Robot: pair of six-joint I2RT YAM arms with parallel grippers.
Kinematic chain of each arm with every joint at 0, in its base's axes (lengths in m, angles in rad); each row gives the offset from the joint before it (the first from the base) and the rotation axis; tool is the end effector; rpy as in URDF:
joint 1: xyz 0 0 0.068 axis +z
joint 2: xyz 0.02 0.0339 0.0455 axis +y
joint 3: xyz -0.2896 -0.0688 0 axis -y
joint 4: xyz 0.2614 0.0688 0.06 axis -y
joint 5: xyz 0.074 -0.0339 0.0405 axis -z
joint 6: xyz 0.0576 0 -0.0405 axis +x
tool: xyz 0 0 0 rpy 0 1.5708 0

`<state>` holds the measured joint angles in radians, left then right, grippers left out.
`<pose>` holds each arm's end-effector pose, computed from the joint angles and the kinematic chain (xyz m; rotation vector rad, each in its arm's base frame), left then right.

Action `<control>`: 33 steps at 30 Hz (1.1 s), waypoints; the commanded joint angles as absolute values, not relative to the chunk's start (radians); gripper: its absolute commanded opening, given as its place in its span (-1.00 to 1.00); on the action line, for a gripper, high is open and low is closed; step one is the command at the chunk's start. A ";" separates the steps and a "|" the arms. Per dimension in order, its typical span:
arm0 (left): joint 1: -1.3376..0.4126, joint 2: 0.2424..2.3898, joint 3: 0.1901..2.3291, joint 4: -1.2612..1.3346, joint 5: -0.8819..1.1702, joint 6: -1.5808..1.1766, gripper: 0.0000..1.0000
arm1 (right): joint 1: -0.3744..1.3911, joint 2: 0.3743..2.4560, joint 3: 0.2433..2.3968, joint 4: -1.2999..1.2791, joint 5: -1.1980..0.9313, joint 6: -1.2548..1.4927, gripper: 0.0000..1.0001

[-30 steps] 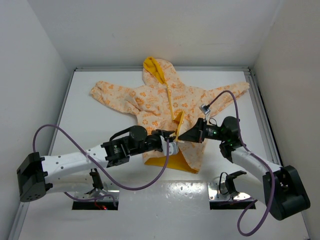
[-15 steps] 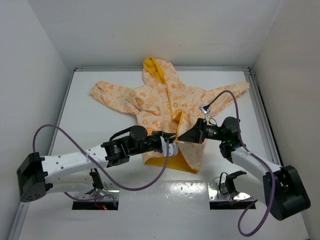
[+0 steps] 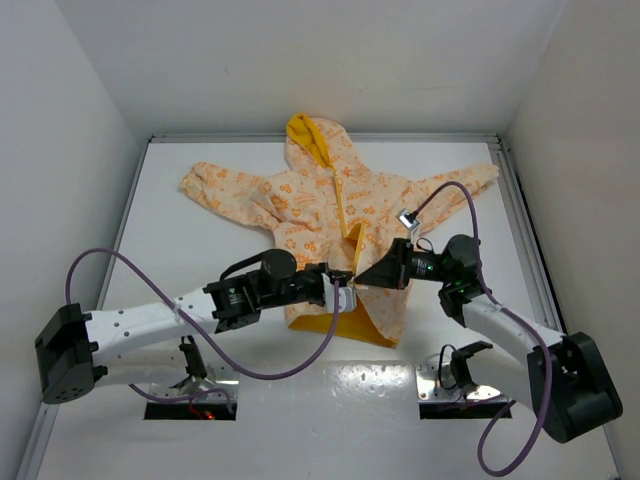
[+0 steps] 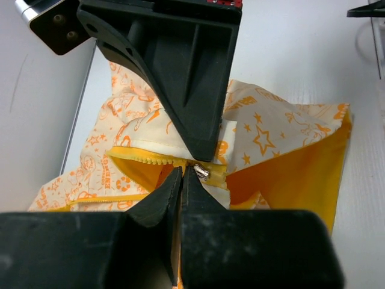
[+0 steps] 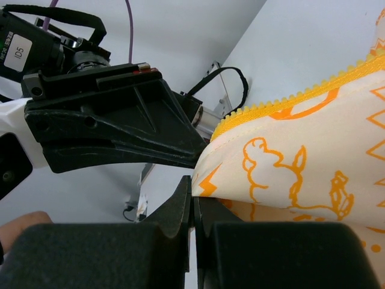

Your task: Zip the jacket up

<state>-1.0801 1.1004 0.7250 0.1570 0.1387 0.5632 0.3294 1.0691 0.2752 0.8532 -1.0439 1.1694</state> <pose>0.1258 -0.2524 0.3032 1.3952 1.1597 -0.4931 0.1822 0.1149 0.2292 -0.2447 1.9016 1.8721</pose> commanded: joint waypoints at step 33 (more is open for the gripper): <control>-1.009 1.150 0.851 0.232 -0.084 0.425 -1.00 | 0.377 0.979 0.259 0.741 -1.187 0.970 -1.00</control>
